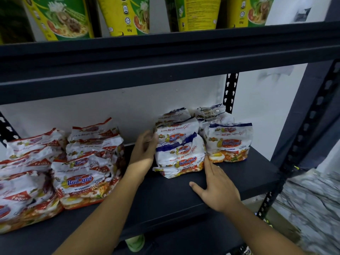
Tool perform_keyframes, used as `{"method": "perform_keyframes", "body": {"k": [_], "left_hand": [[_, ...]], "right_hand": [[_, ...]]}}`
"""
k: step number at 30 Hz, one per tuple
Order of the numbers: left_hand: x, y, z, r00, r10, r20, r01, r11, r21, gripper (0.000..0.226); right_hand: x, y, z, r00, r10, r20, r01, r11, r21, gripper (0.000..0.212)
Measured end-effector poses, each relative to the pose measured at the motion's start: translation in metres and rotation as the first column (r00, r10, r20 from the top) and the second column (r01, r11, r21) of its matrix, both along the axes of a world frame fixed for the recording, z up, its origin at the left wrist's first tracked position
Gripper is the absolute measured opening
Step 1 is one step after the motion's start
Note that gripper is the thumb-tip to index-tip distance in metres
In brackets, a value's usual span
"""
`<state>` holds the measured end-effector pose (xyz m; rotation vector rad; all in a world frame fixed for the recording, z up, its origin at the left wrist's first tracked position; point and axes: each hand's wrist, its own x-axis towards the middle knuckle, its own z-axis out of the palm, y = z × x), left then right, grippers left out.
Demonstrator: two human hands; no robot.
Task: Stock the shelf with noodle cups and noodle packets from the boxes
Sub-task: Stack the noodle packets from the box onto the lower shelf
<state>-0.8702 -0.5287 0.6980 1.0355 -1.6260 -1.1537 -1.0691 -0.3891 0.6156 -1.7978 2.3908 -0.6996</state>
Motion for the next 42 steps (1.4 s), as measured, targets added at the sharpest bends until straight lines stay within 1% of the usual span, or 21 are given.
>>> {"method": "perform_keyframes", "body": {"k": [1, 2, 4, 5, 7, 10, 13, 16, 18, 20, 22, 23, 24, 26, 28, 30, 33, 35, 36, 39, 42], "left_hand": [[0.008, 0.007, -0.012, 0.999, -0.050, 0.004, 0.050, 0.999, 0.009, 0.070], [0.015, 0.014, -0.024, 0.992, -0.119, 0.043, 0.119, 0.993, 0.012, 0.080], [0.019, 0.022, -0.041, 0.959, -0.226, 0.173, 0.228, 0.974, 0.012, 0.090], [0.016, 0.025, -0.046, 0.945, -0.233, 0.228, 0.240, 0.971, -0.003, 0.094], [0.008, 0.029, -0.050, 0.945, -0.165, 0.280, 0.186, 0.981, -0.049, 0.097], [-0.002, 0.030, -0.052, 0.965, -0.040, 0.259, 0.065, 0.994, -0.088, 0.091], [-0.008, 0.032, -0.058, 0.969, 0.038, 0.242, -0.009, 0.993, -0.117, 0.083], [-0.011, 0.032, -0.064, 0.968, 0.078, 0.239, -0.042, 0.987, -0.152, 0.080], [-0.013, 0.033, -0.066, 0.966, 0.085, 0.246, -0.047, 0.987, -0.157, 0.079], [-0.014, 0.032, -0.067, 0.965, 0.085, 0.250, -0.045, 0.986, -0.161, 0.080], [-0.014, 0.034, -0.065, 0.966, 0.084, 0.246, -0.045, 0.986, -0.161, 0.082], [-0.015, 0.035, -0.064, 0.968, 0.089, 0.233, -0.050, 0.985, -0.165, 0.085], [-0.016, 0.037, -0.064, 0.972, 0.100, 0.214, -0.063, 0.983, -0.172, 0.089], [-0.020, 0.044, -0.062, 0.980, 0.123, 0.158, -0.090, 0.975, -0.202, 0.101], [-0.025, 0.049, -0.061, 0.984, 0.129, 0.119, -0.099, 0.968, -0.232, 0.111], [-0.031, 0.051, -0.062, 0.985, 0.142, 0.097, -0.114, 0.963, -0.245, 0.117], [-0.038, 0.052, -0.065, 0.970, 0.205, 0.129, -0.172, 0.958, -0.231, 0.113], [-0.043, 0.053, -0.064, 0.948, 0.263, 0.180, -0.224, 0.951, -0.214, 0.104], [-0.046, 0.055, -0.062, 0.941, 0.277, 0.194, -0.240, 0.951, -0.193, 0.104], [-0.053, 0.058, -0.056, 0.937, 0.307, 0.167, -0.277, 0.943, -0.184, 0.121], [-0.057, 0.062, -0.050, 0.932, 0.324, 0.165, -0.294, 0.938, -0.183, 0.124]], "right_hand": [[0.000, -0.001, 0.000, 1.000, 0.000, -0.001, 0.000, 1.000, 0.001, 0.108], [0.000, -0.001, 0.001, 1.000, -0.001, -0.005, 0.001, 1.000, 0.005, 0.108], [0.000, -0.001, 0.002, 1.000, -0.006, -0.005, 0.006, 1.000, 0.014, 0.109], [0.000, -0.001, 0.002, 1.000, -0.011, 0.001, 0.011, 1.000, 0.019, 0.110], [0.001, -0.001, 0.003, 1.000, -0.019, 0.013, 0.018, 1.000, 0.025, 0.111], [0.001, -0.001, 0.004, 0.999, -0.024, 0.035, 0.023, 1.000, 0.014, 0.111], [-0.001, 0.000, 0.002, 0.995, -0.024, 0.097, 0.027, 0.999, -0.031, 0.112], [-0.003, 0.003, 0.003, 0.971, -0.008, 0.240, 0.042, 0.989, -0.140, 0.096], [-0.007, 0.006, 0.003, 0.918, -0.018, 0.395, 0.121, 0.964, -0.236, 0.083], [-0.013, 0.008, 0.004, 0.863, -0.040, 0.504, 0.225, 0.922, -0.314, 0.071], [-0.021, 0.009, 0.007, 0.849, -0.062, 0.524, 0.314, 0.858, -0.407, 0.062], [-0.027, 0.009, 0.011, 0.847, -0.093, 0.524, 0.360, 0.825, -0.435, 0.061], [-0.034, 0.008, 0.014, 0.840, -0.136, 0.526, 0.410, 0.794, -0.449, 0.065], [-0.049, 0.003, 0.025, 0.797, -0.213, 0.566, 0.497, 0.764, -0.413, 0.083], [-0.066, -0.002, 0.036, 0.755, -0.229, 0.614, 0.515, 0.787, -0.339, 0.101], [-0.082, -0.006, 0.043, 0.767, -0.199, 0.610, 0.457, 0.837, -0.300, 0.109], [-0.100, -0.009, 0.044, 0.799, -0.128, 0.587, 0.358, 0.886, -0.294, 0.113], [-0.107, -0.010, 0.042, 0.801, -0.105, 0.589, 0.339, 0.891, -0.303, 0.113], [-0.109, -0.011, 0.040, 0.800, -0.094, 0.593, 0.335, 0.889, -0.311, 0.112], [-0.118, -0.014, 0.037, 0.788, -0.057, 0.614, 0.318, 0.891, -0.324, 0.113], [-0.127, -0.017, 0.037, 0.776, -0.008, 0.630, 0.288, 0.894, -0.344, 0.112]]}}
